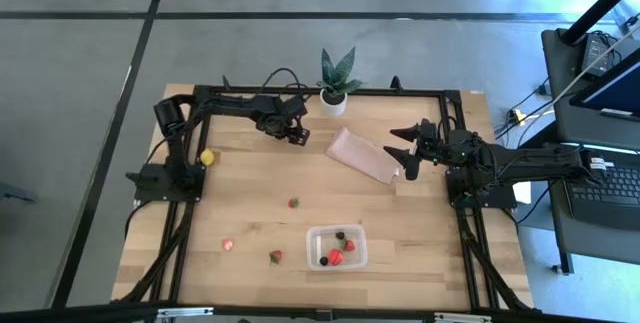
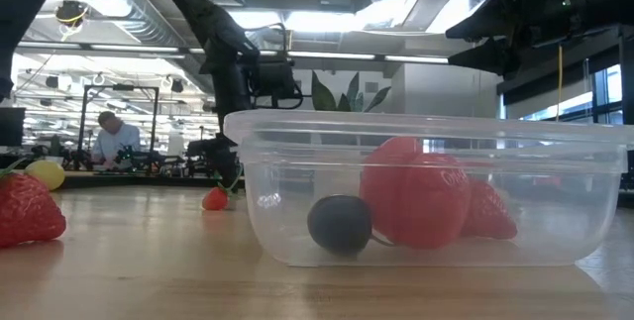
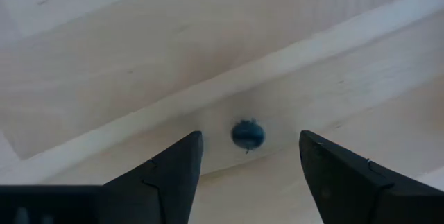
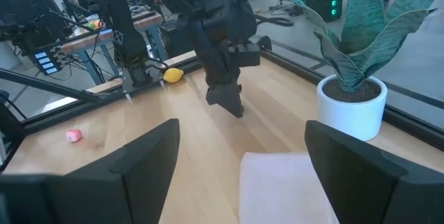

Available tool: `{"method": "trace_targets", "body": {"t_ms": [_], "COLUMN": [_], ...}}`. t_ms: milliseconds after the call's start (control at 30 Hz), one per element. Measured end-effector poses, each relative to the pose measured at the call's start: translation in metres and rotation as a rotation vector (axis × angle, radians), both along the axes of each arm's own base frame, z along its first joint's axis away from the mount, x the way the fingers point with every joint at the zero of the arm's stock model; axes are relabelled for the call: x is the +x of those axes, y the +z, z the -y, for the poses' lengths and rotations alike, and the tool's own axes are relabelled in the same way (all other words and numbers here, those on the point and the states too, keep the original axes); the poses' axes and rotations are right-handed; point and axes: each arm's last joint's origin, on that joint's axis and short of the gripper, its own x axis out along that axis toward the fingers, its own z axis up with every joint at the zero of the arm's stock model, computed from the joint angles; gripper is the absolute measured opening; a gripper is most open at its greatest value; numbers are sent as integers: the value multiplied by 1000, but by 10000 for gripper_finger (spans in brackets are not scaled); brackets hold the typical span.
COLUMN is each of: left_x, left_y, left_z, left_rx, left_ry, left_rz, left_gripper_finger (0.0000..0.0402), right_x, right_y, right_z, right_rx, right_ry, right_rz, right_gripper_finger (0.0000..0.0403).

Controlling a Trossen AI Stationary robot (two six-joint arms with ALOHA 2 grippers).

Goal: Pick and placing Produce into tupperware
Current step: Put the blueberry in the bin

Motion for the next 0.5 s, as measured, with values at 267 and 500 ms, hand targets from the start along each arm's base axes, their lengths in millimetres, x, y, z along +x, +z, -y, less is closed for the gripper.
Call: {"method": "trace_targets", "body": {"t_ms": [267,500], "left_x": [1,0], "left_y": [-1,-1], "left_z": [-2,-3], "left_rx": [16,10], "left_ry": [9,34], "left_rz": [1,9], "left_gripper_finger": [215,190], "right_x": [0,0], "right_y": [0,-1], "right_z": [0,0], "right_rx": [1,2], "right_ry": [0,0], "right_rz": [-3,-14], "right_gripper_finger": [312,312]}}
